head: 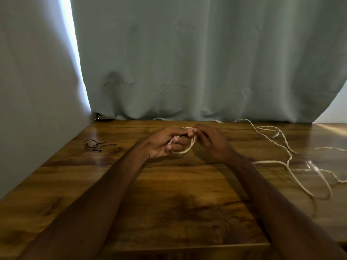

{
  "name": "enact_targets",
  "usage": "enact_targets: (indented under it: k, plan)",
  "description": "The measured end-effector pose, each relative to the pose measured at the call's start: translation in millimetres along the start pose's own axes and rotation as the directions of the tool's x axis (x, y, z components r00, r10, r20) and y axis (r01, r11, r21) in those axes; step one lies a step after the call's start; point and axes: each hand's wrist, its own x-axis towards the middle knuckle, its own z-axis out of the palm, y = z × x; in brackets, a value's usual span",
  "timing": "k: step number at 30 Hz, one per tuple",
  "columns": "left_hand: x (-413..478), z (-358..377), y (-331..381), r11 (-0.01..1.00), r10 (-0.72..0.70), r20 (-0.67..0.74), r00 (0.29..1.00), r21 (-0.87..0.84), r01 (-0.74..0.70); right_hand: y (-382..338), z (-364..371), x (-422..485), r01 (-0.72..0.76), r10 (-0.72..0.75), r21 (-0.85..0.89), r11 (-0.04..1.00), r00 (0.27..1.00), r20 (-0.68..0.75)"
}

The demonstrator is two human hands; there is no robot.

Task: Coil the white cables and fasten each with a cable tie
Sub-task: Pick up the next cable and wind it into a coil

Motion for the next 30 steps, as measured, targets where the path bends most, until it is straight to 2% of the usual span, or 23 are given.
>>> enact_targets:
  k: [3,5,8,13,17,20,24,26,30]
  plan:
    - [7,1,-2,0.98,0.094,0.003,0.996,-0.178,-0.092,-10,8,-2,-0.078,0.075,0.048,0.996,0.995,0.059]
    - [12,-1,-2,0.957,0.163,-0.041,0.986,-0.238,-0.168,-14,14,-5,-0.151,0.14,0.061,0.987,0.977,0.161]
    - [17,-7,-1,0.94,0.253,-0.201,0.946,-0.181,-0.29,-18,24,-7,-0.177,0.157,0.044,0.983,0.944,0.291]
    - [19,-19,-6,0.902,0.306,-0.416,0.856,-0.161,-0.401,-26,34,-2,-0.137,0.128,0.0,0.991,0.926,0.356]
    - [24,-18,-13,0.883,0.303,-0.477,0.825,-0.185,-0.432,-29,29,-1,-0.129,0.127,-0.022,0.991,0.908,0.4]
    - [29,-17,-17,0.873,0.313,-0.543,0.779,-0.158,-0.461,-35,22,-3,-0.187,0.151,0.036,0.982,0.879,0.452]
    - [34,-19,-21,0.901,0.3,-0.618,0.727,-0.066,-0.428,-45,16,-4,-0.191,0.127,0.083,0.978,0.864,0.486]
    - [36,-17,-23,0.933,0.313,-0.632,0.709,0.066,-0.353,-48,12,-5,-0.179,0.115,0.087,0.98,0.868,0.484]
    - [35,-13,-33,0.935,0.328,-0.591,0.737,0.316,-0.163,-49,7,-6,-0.092,0.04,0.109,0.99,0.913,0.405]
